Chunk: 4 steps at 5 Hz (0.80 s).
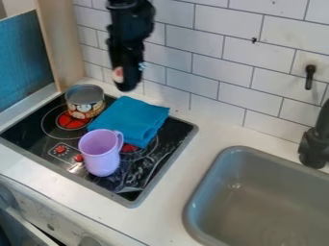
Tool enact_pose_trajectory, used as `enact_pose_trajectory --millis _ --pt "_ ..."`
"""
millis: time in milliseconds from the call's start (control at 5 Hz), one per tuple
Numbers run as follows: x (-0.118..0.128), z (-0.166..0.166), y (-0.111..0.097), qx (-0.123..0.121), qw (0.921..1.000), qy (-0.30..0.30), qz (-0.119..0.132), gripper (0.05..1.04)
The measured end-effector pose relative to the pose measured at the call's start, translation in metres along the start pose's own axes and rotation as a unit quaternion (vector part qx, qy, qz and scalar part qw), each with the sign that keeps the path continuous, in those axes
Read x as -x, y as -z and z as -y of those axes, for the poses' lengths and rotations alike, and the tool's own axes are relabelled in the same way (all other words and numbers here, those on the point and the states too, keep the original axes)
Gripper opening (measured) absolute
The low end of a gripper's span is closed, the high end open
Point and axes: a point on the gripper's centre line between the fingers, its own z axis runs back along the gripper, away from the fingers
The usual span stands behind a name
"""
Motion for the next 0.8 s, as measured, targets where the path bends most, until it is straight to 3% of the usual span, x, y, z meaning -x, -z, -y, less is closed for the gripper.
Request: enact_pose_trajectory --millis 200,400,600,800 --pt "-0.015 0.019 0.014 0.026 0.9993 0.025 -0.014 0.594" --pt "-0.026 0.043 0.039 0.083 0.9944 0.05 -0.043 0.594" --pt "-0.035 0.057 0.064 0.102 0.9895 0.073 -0.072 0.594" --pt "-0.044 0.071 0.075 0.087 0.9875 0.089 -0.097 0.594"
